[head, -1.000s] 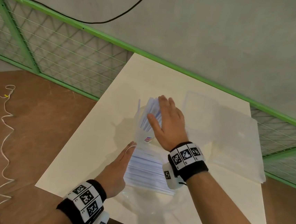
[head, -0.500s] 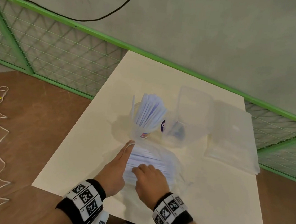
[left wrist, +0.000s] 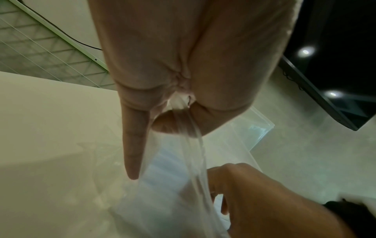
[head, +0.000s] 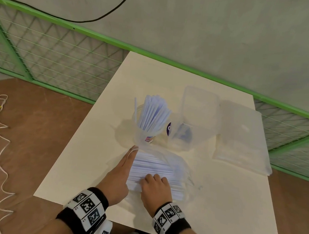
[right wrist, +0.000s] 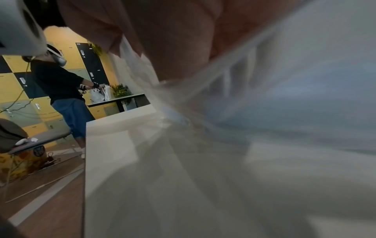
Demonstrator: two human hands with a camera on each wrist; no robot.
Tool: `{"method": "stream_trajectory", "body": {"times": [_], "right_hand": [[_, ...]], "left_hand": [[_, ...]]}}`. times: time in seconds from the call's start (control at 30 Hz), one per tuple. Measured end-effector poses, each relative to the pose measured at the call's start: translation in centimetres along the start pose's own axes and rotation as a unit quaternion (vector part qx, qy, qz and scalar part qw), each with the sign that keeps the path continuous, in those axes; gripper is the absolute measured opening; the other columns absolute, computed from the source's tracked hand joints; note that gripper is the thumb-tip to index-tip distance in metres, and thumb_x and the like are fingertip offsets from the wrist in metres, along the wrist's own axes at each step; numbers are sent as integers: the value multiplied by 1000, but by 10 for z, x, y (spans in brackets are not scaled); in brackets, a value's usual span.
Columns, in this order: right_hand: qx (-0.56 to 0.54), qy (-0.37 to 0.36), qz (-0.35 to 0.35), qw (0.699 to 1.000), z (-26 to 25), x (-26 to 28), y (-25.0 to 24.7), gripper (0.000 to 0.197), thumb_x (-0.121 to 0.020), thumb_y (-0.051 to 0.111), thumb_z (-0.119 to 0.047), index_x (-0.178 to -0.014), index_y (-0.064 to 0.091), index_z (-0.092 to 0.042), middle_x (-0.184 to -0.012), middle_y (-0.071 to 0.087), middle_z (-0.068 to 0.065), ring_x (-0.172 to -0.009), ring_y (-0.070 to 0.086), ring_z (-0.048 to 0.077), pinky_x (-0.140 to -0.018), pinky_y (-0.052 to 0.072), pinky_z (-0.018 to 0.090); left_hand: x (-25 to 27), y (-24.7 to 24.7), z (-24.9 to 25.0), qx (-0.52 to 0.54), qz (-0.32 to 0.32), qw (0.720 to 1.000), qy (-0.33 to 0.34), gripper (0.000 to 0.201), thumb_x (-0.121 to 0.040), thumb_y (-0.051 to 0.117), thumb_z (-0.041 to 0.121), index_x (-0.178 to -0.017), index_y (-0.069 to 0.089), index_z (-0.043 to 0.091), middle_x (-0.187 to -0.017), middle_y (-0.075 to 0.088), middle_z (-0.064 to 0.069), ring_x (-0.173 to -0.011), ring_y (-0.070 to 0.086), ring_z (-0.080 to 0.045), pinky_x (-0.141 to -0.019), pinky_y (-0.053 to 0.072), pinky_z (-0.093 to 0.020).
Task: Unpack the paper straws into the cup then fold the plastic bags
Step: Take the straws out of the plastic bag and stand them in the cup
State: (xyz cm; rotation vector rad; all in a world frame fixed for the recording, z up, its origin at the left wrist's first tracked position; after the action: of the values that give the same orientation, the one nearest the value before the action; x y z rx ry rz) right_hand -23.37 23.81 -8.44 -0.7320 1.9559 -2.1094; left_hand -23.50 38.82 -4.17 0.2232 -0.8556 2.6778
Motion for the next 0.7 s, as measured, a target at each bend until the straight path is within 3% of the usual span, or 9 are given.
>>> {"method": "stream_trajectory", "body": {"times": [0.1,0.3,0.5,0.6,0.7], "right_hand": [[-3,1,-3,1000,1,-2,1,34,-43,82,-14,-72,68,-22,-67,61,-4,-59,59,20,-53,49,33],[2,1,-14,1000,-1,-6,-3,29,-39,84,-19,-59,63,-21,-59,57,-4,-55,57,20,-52,48,33],[-16,13,-38,999,-4,-10,-7,30,-47,80,-15,-73,66,-20,-63,62,-2,-59,61,22,-58,49,35],[-12,-3,-65,998,-4,-10,-10,19,-78,62,-11,-96,65,-13,-93,66,6,-89,61,30,-80,45,42],[5,-12,-65,998,-2,-13,-9,25,-89,49,-11,-112,59,-10,-111,61,9,-106,53,32,-92,37,43]], "left_hand": [[-1,-1,0,-1,3,1000,2,111,-69,40,-22,-153,-8,33,-159,-11,22,-146,2,1,-119,22,-24],[-3,-2,1,-4,4,1000,-2,110,-69,39,-22,-153,-7,31,-160,-10,20,-147,3,-1,-119,23,-28],[-4,-2,-2,-5,4,1000,-2,111,-68,40,-22,-153,-7,31,-160,-10,19,-147,1,0,-120,22,-29],[-5,-2,-5,-4,3,1000,-1,111,-67,39,-23,-153,-7,31,-160,-10,20,-147,-1,2,-120,22,-30],[-5,-2,-5,-6,3,1000,-3,112,-68,39,-24,-153,-8,32,-160,-10,20,-147,-1,2,-120,23,-29]]}}
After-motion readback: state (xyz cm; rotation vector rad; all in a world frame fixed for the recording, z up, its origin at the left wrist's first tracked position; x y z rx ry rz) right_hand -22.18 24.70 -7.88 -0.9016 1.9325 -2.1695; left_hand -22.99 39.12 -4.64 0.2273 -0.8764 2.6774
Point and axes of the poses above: each hand's wrist, its own x-axis away from the middle knuckle, its own y-axis out of the palm, z = x × y, the point moved 2 cm from there along -x, towards the middle knuckle
